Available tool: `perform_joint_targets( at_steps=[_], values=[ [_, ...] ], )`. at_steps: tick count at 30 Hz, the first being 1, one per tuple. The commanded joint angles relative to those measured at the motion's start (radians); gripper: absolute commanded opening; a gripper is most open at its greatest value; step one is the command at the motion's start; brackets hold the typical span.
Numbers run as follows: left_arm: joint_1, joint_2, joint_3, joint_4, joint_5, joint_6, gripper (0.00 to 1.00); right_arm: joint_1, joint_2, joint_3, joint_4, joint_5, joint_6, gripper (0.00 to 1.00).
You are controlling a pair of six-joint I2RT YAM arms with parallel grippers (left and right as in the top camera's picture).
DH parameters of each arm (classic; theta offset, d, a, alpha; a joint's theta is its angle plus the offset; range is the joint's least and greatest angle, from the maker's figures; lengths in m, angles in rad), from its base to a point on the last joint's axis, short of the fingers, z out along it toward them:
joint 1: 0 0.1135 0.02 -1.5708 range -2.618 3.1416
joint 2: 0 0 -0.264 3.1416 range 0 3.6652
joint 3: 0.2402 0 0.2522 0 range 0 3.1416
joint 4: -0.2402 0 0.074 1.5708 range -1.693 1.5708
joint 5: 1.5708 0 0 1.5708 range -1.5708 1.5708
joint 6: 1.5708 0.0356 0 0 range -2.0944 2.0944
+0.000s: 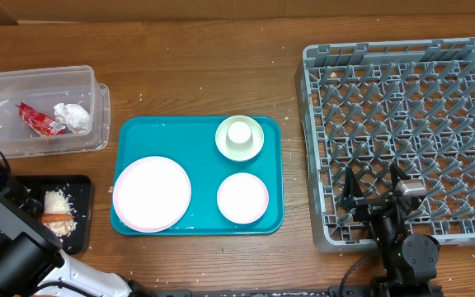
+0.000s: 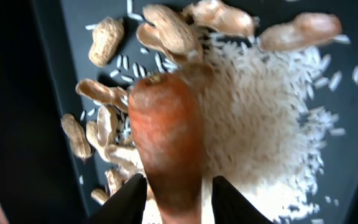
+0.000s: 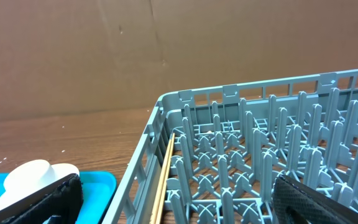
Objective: Sort waste into correct bins and load items into the dishwasher
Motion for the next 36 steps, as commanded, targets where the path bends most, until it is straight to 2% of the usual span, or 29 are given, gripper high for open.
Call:
perform_joint_targets(
  at_steps=[1, 5, 6, 8, 9, 12, 16, 27, 32, 36],
  values=[
    [-0.007, -0.017, 0.077, -0.041, 0.03, 0.063, 0.38, 0.002, -0.008, -0.01, 0.006, 0.003, -0.004, 1.0],
    [-0.007, -0.017, 0.164, -0.118, 0.037, 0.063, 0.4, 0.002, -0.008, -0.01, 0.006, 0.003, -0.004, 1.0],
    [-0.007, -0.017, 0.181, -0.134, 0.041, 0.063, 0.5, 0.002, -0.008, -0.01, 0.006, 0.003, -0.004, 1.0],
    [-0.007, -0.017, 0.202, -0.15, 0.066, 0.068, 0.92, 0.002, -0.008, -0.01, 0.006, 0.003, -0.003, 1.0],
    [-0.007, -0.017, 0.207, -0.153, 0.091, 0.088, 0.96, 0.002, -0.008, -0.01, 0.006, 0.003, -0.004, 1.0],
    [-0.008, -0.017, 0.208, -0.153, 0.189, 0.156, 0.96, 0.002, -0.008, -0.01, 0.006, 0.003, -0.003, 1.0],
    [-0.02, -0.04, 0.208, -0.153, 0.25, 0.192, 0.96, 0.002, -0.008, -0.01, 0.006, 0.003, -0.003, 1.0],
    [-0.109, -0.396, 0.207, -0.117, 0.264, 0.205, 0.93, 0.002, -0.008, -0.01, 0.006, 0.003, -0.003, 1.0],
    [-0.21, -0.471, 0.207, -0.082, 0.377, 0.328, 0.93, 0.002, -0.008, -0.01, 0.006, 0.003, -0.004, 1.0],
    [-0.341, -0.459, 0.207, -0.068, 0.537, 0.486, 0.95, 0.002, -0.008, -0.01, 0.006, 0.003, -0.003, 1.0]
  ],
)
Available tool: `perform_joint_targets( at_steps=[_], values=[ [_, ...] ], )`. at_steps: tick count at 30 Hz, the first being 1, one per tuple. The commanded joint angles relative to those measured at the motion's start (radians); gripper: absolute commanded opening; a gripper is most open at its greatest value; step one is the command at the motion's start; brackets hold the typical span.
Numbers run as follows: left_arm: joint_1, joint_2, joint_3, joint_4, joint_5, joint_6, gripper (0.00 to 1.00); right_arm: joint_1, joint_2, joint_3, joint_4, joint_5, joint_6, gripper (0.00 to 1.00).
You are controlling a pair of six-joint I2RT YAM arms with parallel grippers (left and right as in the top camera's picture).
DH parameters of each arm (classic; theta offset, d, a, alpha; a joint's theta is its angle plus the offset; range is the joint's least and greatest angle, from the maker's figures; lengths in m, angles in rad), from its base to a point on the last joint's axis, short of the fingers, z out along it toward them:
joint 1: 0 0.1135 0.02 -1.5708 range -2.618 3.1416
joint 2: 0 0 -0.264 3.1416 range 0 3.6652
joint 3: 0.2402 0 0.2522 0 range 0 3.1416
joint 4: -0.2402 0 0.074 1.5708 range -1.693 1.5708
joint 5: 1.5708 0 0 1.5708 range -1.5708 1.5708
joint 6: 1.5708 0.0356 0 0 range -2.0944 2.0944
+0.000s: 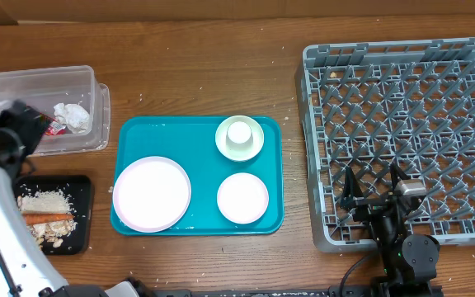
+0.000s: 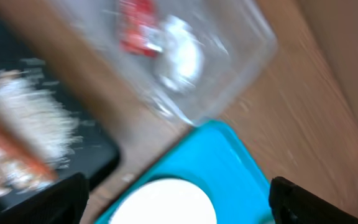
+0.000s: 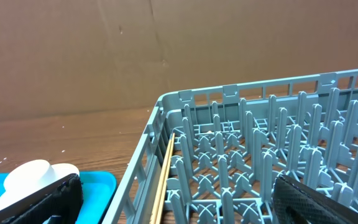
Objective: Sort waste into correct bins and load items into the dishwasher
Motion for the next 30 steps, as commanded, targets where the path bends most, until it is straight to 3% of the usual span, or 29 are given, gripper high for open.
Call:
perform_joint_targets(
  at_steps=[1, 7, 15, 24, 30],
  values=[
    [-0.124, 0.026, 0.007, 0.008, 0.201, 0.205, 0.95, 0.002, -0.008, -0.01, 0.006, 0.003, -0.003, 1.0],
    [-0.376, 0.071, 0.007, 0.037, 0.232, 0.31, 1.0, 0.002, -0.008, -0.01, 0.006, 0.004, -0.003, 1.0],
    [-0.695, 0.177, 0.007, 0.162, 0.131, 0.298, 1.0, 0.002, -0.008, -0.01, 0.006, 0.004, -0.003, 1.0],
    [-0.886, 0.353, 0.007, 0.239, 0.131, 0.296, 1.0, 0.002, -0.008, -0.01, 0.006, 0.003, -0.003, 1.0],
    [-0.93, 0.397, 0.007, 0.252, 0.13, 0.293, 1.0, 0.002, -0.008, -0.01, 0.006, 0.004, -0.003, 1.0]
  ],
)
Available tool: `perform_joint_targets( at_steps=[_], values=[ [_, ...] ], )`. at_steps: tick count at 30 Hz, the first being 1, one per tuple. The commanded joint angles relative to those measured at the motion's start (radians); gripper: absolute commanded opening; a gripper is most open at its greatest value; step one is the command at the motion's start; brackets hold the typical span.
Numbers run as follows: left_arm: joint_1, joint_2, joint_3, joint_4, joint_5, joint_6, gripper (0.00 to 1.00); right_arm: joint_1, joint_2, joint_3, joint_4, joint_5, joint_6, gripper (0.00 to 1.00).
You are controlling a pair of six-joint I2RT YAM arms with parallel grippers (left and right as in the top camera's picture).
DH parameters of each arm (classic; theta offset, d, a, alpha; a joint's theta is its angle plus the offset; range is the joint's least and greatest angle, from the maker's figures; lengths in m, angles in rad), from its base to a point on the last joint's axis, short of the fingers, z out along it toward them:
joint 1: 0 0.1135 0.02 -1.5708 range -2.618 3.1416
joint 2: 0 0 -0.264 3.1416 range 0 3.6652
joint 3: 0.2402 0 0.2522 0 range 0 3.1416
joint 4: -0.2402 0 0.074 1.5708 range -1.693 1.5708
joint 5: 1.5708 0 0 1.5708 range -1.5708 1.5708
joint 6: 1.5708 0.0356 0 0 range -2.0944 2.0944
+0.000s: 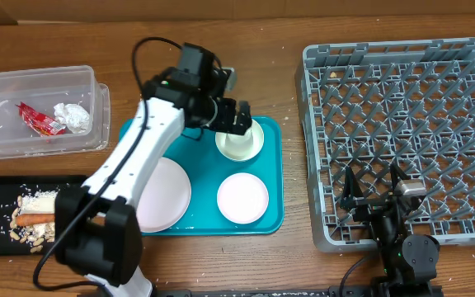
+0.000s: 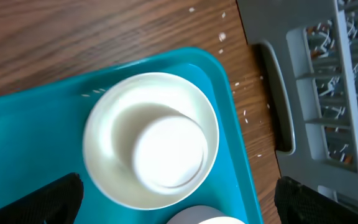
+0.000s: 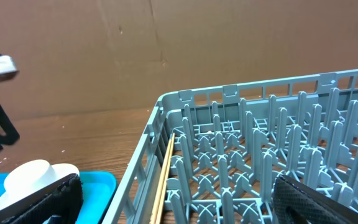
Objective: Sort waste into correct bins and load items into the dishwasher
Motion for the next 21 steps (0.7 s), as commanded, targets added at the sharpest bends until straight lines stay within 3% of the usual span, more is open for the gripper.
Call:
perform_joint_targets(
  at_steps=[1, 9, 14, 21],
  values=[
    [-0.023, 0.02, 0.007, 0.017, -0.01, 0.015, 1.0, 0.002, -0.008, -0.01, 0.006, 0.003, -0.003, 1.0],
    [-0.052, 0.021, 0.007, 0.034, -0.173, 0.017, 1.0, 0.002, -0.008, -0.01, 0.006, 0.003, -0.003, 1.0],
    [-0.096, 0.021, 0.007, 0.019, -0.195, 0.058, 1.0, 0.002, -0.008, -0.01, 0.006, 0.003, -0.004, 1.0],
    [-0.171, 0.021, 0.007, 0.039, -0.368, 0.055, 1.0, 0.002, -0.008, -0.01, 0.006, 0.003, -0.003, 1.0]
  ],
)
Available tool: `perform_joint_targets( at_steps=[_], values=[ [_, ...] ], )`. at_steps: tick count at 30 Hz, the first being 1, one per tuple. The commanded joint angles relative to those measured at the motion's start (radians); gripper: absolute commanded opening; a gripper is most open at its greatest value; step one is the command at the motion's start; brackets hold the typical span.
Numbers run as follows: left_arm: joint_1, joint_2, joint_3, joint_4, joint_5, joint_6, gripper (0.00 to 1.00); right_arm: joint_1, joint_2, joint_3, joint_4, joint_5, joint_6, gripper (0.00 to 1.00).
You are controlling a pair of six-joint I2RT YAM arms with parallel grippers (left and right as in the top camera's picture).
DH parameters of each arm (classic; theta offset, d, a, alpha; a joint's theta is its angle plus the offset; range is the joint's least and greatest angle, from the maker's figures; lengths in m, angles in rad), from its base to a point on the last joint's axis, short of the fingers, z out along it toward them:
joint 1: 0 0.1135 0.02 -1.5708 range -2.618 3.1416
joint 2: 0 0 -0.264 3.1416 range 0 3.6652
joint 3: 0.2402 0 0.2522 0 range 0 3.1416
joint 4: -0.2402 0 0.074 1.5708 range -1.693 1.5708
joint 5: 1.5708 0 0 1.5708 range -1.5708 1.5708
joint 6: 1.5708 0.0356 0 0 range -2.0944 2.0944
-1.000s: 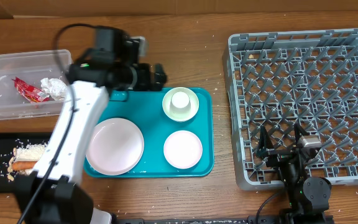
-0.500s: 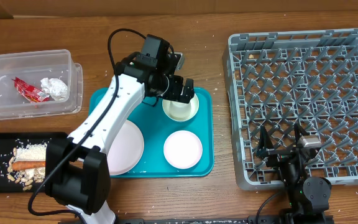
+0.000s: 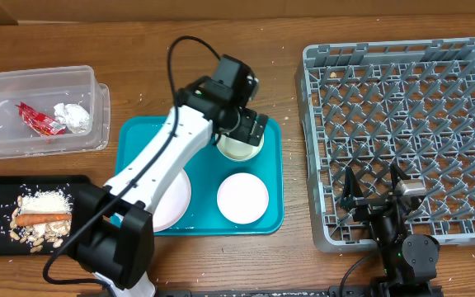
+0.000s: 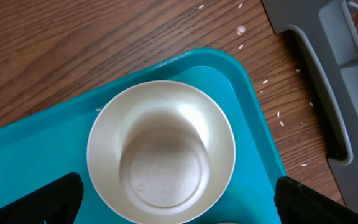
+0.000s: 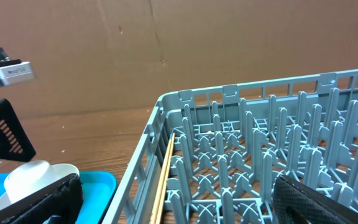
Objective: Sort waste into correct bins and load items into the dishwasher
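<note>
A pale bowl with a white cup [image 4: 161, 152] standing in it sits at the back right of the teal tray [image 3: 200, 136]. My left gripper [image 3: 242, 130] hangs straight over that bowl, open, its dark fingers [image 4: 48, 200] wide on either side in the left wrist view and nothing between them. A small plate [image 3: 242, 198] and a large plate [image 3: 176, 202], partly under the arm, lie nearer the front. The grey dish rack [image 3: 402, 124] is on the right. My right gripper [image 3: 372, 191] rests open at the rack's front edge.
A clear bin [image 3: 39, 111] at the back left holds a red wrapper and crumpled paper. A black tray at the front left carries rice, peanuts and a carrot. Chopsticks [image 5: 166, 174] lie along the rack's left wall.
My left gripper has shifted slightly right and come closer to the bowl and cup, which now look larger in the wrist view. It is still open. The right arm has not moved.
My left gripper was down in the black tray with its fingers on either side of the carrot. Then it was up near the clear bin, the carrot left lying in the tray. Then it stood open above the bowl and cup, and now sits closer over them.
</note>
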Motion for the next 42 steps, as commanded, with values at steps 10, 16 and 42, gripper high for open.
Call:
perform_joint_targets(
  at_steps=[10, 16, 42],
  values=[
    [-0.02, 0.004, 0.013, 0.041, -0.111, -0.064, 1.0, 0.002, -0.008, -0.01, 0.006, 0.003, -0.004, 1.0],
    [0.064, -0.039, 0.179, -0.066, -0.128, -0.137, 1.0, 0.002, -0.008, -0.01, 0.006, 0.003, -0.004, 1.0],
    [0.59, -0.05, 0.321, -0.36, -0.243, -0.209, 1.0, 0.002, -0.008, -0.01, 0.006, 0.003, -0.003, 1.0]
  ],
)
